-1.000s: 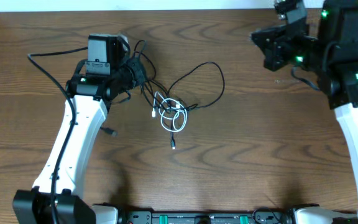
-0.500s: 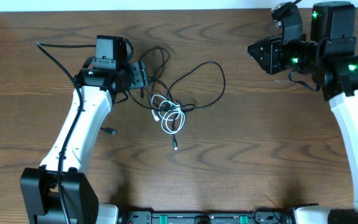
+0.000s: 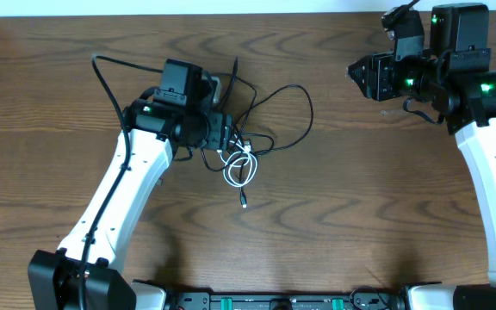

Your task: Untangle cables

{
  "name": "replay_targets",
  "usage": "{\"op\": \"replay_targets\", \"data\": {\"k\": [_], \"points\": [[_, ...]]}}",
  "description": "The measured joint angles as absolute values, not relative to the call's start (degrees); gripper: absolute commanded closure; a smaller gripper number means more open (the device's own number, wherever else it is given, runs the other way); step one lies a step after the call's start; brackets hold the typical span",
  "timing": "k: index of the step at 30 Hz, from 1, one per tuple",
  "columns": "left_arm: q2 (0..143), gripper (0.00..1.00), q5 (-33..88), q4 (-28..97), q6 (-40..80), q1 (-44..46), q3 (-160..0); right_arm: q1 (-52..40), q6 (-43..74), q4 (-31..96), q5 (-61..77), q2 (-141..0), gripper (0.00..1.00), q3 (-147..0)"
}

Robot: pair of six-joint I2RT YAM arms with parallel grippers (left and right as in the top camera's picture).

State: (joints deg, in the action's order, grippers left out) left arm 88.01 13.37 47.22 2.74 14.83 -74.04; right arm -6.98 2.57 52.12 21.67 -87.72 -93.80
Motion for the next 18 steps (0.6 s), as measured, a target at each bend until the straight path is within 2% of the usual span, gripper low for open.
{"op": "replay_targets", "data": {"k": [5,13,18], "points": [[87.48,0.22,13.45,49.08,2.7,14.83,-74.04,-6.98,2.57,52.75,21.26,-87.74,0.42,-93.8],[74.63,0.21,13.41,50.83,3.68,14.85,-74.59,-6.98,2.57,53.36,21.15,-88.09,0.39,-93.8],[73.76,0.22,13.13,53.91,5.54,15.99,-72.42,-6.98,2.57,53.34,21.06,-88.23,0.38,-93.8]]}}
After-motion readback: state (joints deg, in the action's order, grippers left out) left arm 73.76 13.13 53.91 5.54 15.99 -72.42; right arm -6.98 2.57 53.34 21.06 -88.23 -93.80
